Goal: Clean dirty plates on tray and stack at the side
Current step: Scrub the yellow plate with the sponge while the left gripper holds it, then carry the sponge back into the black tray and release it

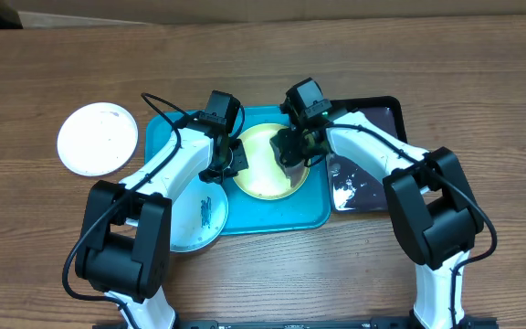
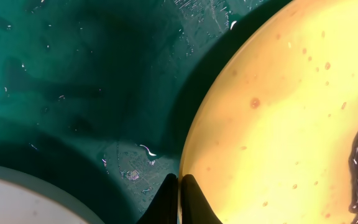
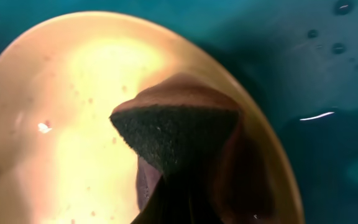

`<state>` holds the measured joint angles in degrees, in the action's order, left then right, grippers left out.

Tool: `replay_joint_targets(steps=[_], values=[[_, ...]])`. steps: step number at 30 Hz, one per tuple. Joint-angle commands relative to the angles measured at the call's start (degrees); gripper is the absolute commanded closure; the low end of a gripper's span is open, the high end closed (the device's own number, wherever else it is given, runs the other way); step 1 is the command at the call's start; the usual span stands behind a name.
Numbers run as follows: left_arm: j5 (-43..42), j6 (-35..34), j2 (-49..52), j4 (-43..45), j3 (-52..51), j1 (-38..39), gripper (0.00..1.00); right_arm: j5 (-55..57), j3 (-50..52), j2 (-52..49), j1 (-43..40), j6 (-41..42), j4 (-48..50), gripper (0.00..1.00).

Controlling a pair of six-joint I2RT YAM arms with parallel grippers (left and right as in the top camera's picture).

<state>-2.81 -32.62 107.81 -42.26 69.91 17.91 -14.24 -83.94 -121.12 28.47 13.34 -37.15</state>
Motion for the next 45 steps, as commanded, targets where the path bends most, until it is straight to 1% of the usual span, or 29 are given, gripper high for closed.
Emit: replay_joint_targets(steps=[1,4,8,13,20,23,27,31,35,36,39,45], values=[[-0.6,0.9,0.8,0.1,0.6,0.1,0.96,-9.7,2.6,-3.2,1.9,0.4,-0.9,0.96],[-0.7,0.9,0.8,0.1,0.6,0.1,0.96,-12.4,2.6,-3.2,2.1,0.4,-1.2,0.96],[-0.6,0.9,0.8,0.1,0.6,0.1,0.96,-18.7,2.6,-3.2,2.2,-0.6,-1.3,0.96],[-0.6,0.9,0.8,0.1,0.6,0.1,0.96,-29.9,-0.4,-2.4,0.2,-3.4,-3.0,0.96],[-0.6,0.9,0.8,0.1,0.6,0.1,0.96,-30.7,-8.5,3.2,-4.4,-6.7,-11.7,0.96],[-0.6,0.9,0.8,0.2,0.6,0.1,0.96,-27.8,-8.7,5.7,-4.8,-7.4,-12.6,0.96],[-0.7,0.9,0.8,0.3,0.6,0.1,0.95,-17.2,-8.7,6.9,-4.8,-7.4,-14.1,0.96],[-0.6,0.9,0.8,0.0,0.6,0.1,0.94,-12.2,-8.7,7.3,-6.3,-7.4,-14.2,0.96],[-0.6,1.0,0.8,0.0,0.6,0.1,0.92,-11.1,-8.8,9.5,-10.6,-7.4,-15.1,0.96],[-0.6,0.9,0.8,0.1,0.6,0.1,0.92,-11.0,-8.8,10.5,-12.9,-7.4,-16.6,0.96],[-0.6,0.9,0.8,0.1,0.6,0.1,0.92,-9.7,-8.8,10.9,-16.5,-7.4,-19.6,0.96],[-0.6,0.9,0.8,0.3,0.6,0.1,0.91,3.4,-6.8,10.8,-19.5,-7.4,-22.7,0.96]])
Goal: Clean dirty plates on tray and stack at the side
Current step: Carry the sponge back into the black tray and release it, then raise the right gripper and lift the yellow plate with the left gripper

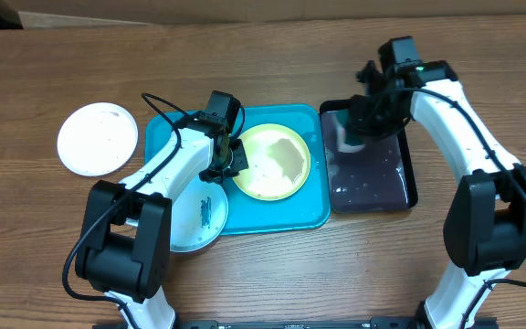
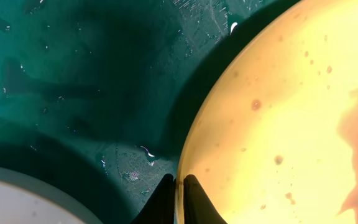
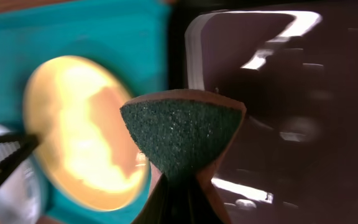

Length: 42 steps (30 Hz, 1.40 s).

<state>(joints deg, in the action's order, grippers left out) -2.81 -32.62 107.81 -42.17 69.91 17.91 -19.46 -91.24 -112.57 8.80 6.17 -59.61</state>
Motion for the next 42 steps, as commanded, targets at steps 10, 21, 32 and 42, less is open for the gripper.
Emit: replay_joint_targets(steps=[10,21,32,42], values=[[-0.6,0.9,0.8,0.2,0.6,0.1,0.89,16.4,8.6,2.2,0.1,-0.2,5.0,0.96],[-0.6,0.9,0.8,0.3,0.6,0.1,0.85,16.4,5.0,3.0,-1.0,1.1,3.9,0.42],[-1.2,0.7,1.7,0.4,0.6,-0.4,0.87,16.4,-1.3,3.2,-7.6,2.8,-0.5,0.0],[-1.3,0.7,1.7,0.6,0.6,-0.3,0.96,16.4,-1.3,3.2,-8.0,2.8,-0.5,0.0]])
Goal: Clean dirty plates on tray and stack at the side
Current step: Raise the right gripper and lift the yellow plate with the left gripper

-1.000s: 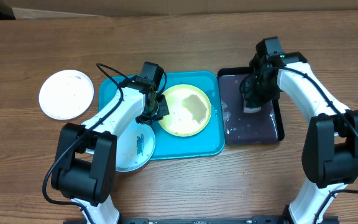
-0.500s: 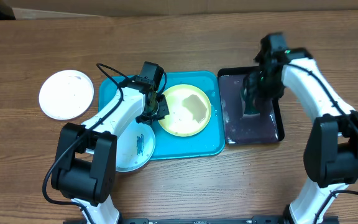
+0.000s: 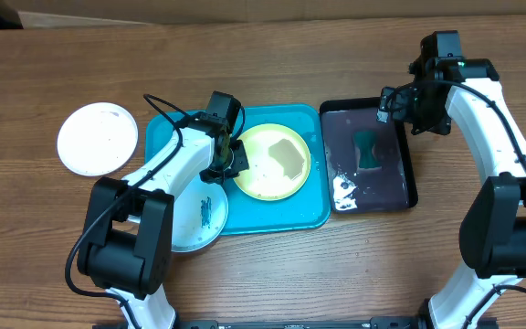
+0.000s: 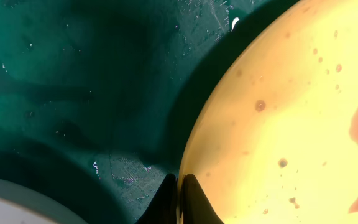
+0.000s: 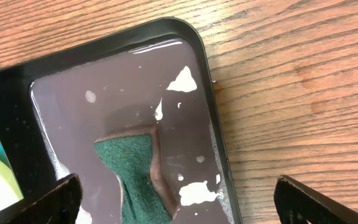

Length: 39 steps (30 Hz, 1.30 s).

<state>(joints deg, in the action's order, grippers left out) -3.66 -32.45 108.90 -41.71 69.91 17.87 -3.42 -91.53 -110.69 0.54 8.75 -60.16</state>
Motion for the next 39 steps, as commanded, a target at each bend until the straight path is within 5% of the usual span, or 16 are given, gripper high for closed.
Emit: replay_joint_targets(steps=[1,26,39], values=[[-0.4,0.5,0.6,0.2,0.6,-0.3,0.96,0.4,-1.0,1.3,0.2,0.2,0.1,0.0],[-0.5,0.8,0.6,-0.1,1.1,-0.7,0.96,0.4,-1.0,1.3,0.2,0.2,0.1,0.0],[-0.4,7.8,0.3,-16.1,16.4,-6.6,0.96,0.4,-1.0,1.3,0.2,0.2,0.1,0.0]])
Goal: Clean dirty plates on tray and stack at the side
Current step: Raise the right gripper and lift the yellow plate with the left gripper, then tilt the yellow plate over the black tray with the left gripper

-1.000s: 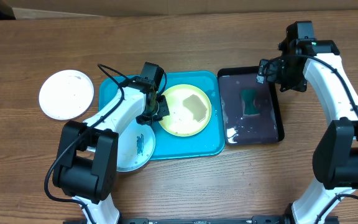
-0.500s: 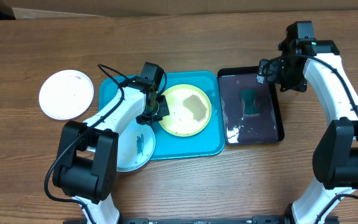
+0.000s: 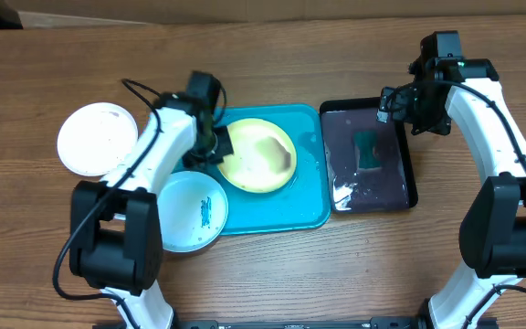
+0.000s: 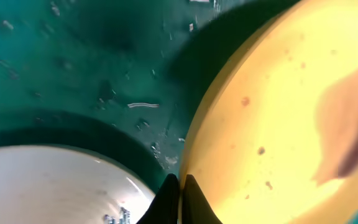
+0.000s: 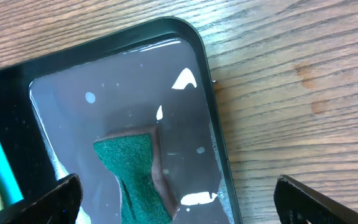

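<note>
A yellow plate point(image 3: 257, 155) with a brownish wet smear lies over the teal tray point(image 3: 290, 215), and my left gripper point(image 3: 210, 146) is shut on its left rim. In the left wrist view the fingertips point(image 4: 179, 186) pinch the yellow plate point(image 4: 278, 124) at its edge. Whether the plate is off the tray I cannot tell. A dirty pale plate point(image 3: 190, 210) sits at the tray's front left corner. A white plate point(image 3: 97, 138) rests on the table to the left. My right gripper point(image 5: 179, 205) hangs open above the green sponge point(image 5: 135, 168).
The sponge point(image 3: 365, 151) lies in a black tray of dark water point(image 3: 409, 183) to the right of the teal tray. Its rim point(image 5: 197, 43) is under the right wrist. The pale plate point(image 4: 55, 186) sits close beside the left fingers. Wooden tabletop lies all around.
My left gripper, still shut on the yellow plate's rim, has moved left, and the plate has shifted left over the teal tray. The right gripper and the sponge have not moved.
First my right gripper pressed the sponge on the yellow plate while the left pinched its rim. Then the right held the sponge over the black tray. Then the sponge lay in that tray with the right gripper open. Now the left has shifted the plate leftward.
</note>
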`<state>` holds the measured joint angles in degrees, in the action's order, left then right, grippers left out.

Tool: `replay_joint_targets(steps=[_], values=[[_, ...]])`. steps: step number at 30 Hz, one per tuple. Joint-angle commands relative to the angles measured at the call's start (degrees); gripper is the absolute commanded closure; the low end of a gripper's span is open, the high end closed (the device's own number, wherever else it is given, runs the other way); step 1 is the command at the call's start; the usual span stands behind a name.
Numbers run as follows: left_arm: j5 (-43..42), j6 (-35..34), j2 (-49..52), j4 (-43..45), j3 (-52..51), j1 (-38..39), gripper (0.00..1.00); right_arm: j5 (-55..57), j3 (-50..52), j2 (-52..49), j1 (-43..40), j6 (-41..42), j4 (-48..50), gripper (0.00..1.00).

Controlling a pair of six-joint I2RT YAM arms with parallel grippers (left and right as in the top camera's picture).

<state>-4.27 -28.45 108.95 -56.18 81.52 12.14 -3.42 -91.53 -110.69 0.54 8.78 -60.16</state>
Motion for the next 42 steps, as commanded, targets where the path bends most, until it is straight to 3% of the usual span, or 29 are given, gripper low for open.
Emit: replay_joint_targets(steps=[1,13,22,42], values=[[0.3,4.6,0.2,-2.3,5.9,-1.0,0.96,0.4,-1.0,1.3,0.2,0.2,0.1,0.0],[-0.2,7.2,0.2,-7.6,17.1,-0.9,0.96,0.4,-1.0,1.3,0.2,0.2,0.1,0.0],[0.4,6.0,0.1,-4.3,18.5,4.7,0.96,0.4,-1.0,1.3,0.2,0.2,0.1,0.0],[19.4,4.0,0.1,2.7,19.2,22.0,0.96,0.4,-1.0,1.3,0.2,0.2,0.1,0.0]])
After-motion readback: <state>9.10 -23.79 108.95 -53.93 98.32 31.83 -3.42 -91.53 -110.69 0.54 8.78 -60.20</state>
